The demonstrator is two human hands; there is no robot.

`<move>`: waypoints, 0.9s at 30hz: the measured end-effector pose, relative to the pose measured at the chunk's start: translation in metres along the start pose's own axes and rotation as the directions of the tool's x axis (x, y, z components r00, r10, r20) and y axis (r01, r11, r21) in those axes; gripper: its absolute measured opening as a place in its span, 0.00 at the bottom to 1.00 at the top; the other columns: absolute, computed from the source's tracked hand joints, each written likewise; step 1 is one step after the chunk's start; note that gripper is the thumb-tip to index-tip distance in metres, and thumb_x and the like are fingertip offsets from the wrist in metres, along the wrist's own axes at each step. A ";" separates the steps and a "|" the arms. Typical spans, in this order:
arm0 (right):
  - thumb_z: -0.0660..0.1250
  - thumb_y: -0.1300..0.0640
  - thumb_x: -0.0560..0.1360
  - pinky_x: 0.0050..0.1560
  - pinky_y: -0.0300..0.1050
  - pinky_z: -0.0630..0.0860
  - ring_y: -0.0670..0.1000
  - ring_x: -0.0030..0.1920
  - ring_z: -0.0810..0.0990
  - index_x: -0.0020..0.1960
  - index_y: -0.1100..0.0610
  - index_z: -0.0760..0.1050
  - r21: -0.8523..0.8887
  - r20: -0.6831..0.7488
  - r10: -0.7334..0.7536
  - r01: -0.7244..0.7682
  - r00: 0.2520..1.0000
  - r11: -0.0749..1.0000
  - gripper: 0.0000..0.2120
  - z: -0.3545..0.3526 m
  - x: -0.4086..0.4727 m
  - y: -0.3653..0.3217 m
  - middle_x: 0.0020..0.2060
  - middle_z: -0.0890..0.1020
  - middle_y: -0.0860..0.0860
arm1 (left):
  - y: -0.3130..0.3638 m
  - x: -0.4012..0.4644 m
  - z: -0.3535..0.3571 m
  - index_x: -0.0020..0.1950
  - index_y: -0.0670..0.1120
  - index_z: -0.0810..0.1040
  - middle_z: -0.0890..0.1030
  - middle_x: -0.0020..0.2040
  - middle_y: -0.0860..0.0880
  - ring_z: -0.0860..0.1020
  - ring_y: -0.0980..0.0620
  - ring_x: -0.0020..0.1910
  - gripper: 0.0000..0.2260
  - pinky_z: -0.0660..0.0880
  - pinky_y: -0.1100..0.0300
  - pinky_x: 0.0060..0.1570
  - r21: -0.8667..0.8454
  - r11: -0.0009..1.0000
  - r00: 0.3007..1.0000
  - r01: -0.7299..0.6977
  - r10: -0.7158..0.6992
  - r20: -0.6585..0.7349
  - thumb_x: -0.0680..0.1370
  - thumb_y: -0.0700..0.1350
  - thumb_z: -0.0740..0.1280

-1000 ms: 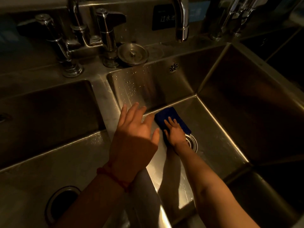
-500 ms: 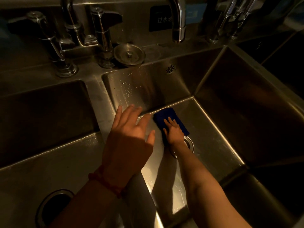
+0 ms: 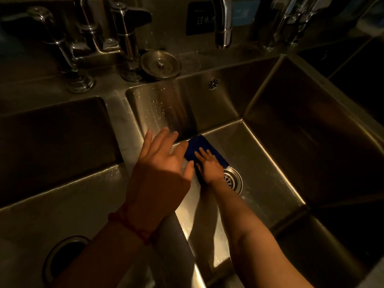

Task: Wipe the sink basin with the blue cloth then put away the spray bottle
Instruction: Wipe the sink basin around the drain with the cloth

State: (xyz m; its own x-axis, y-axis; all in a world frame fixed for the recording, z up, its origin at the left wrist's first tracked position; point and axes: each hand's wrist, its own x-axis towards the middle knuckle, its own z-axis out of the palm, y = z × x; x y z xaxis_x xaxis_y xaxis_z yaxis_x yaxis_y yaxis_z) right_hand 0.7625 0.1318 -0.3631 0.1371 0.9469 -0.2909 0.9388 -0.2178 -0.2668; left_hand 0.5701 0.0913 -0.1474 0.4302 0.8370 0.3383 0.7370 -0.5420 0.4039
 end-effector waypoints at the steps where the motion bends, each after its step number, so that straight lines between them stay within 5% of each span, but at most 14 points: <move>1: 0.53 0.53 0.82 0.76 0.50 0.47 0.54 0.77 0.49 0.76 0.52 0.56 0.012 -0.019 0.028 -0.028 0.999 1.000 0.23 -0.001 0.002 0.004 0.77 0.53 0.51 | 0.000 0.000 0.000 0.49 0.34 0.81 0.80 0.52 0.33 0.76 0.35 0.57 0.15 0.63 0.35 0.61 -0.004 1.000 1.000 0.005 -0.005 0.000 0.66 0.42 0.69; 7: 0.54 0.55 0.82 0.75 0.52 0.50 0.56 0.77 0.50 0.76 0.53 0.55 0.067 -0.054 0.170 -0.166 0.984 0.984 0.23 -0.007 0.012 0.012 0.77 0.53 0.52 | 0.001 -0.001 0.002 0.49 0.34 0.81 0.80 0.53 0.33 0.76 0.35 0.58 0.13 0.63 0.35 0.62 0.025 1.000 1.000 -0.005 0.005 -0.002 0.68 0.39 0.72; 16: 0.53 0.51 0.82 0.74 0.51 0.54 0.54 0.77 0.51 0.76 0.51 0.56 -0.047 0.006 -0.039 0.039 0.999 0.998 0.23 0.001 0.004 0.012 0.77 0.54 0.49 | 0.001 0.000 -0.001 0.50 0.35 0.81 0.80 0.53 0.34 0.76 0.36 0.58 0.14 0.61 0.38 0.63 0.019 1.000 1.000 0.017 -0.017 0.005 0.68 0.41 0.68; 27: 0.53 0.54 0.82 0.75 0.52 0.48 0.56 0.77 0.49 0.76 0.53 0.54 0.053 -0.057 0.133 -0.130 0.989 0.990 0.23 0.003 0.006 0.004 0.77 0.52 0.52 | 0.003 0.001 -0.002 0.50 0.35 0.81 0.80 0.55 0.33 0.75 0.36 0.59 0.15 0.63 0.38 0.63 0.022 1.000 0.999 0.021 -0.021 0.040 0.69 0.43 0.67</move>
State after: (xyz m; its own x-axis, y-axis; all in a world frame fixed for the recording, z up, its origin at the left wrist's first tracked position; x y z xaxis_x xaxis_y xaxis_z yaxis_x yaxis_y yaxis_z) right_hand 0.7659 0.1360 -0.3681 0.2787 0.9213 -0.2712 0.8950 -0.3515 -0.2747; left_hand 0.5717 0.0900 -0.1440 0.4347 0.8508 0.2953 0.7570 -0.5228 0.3920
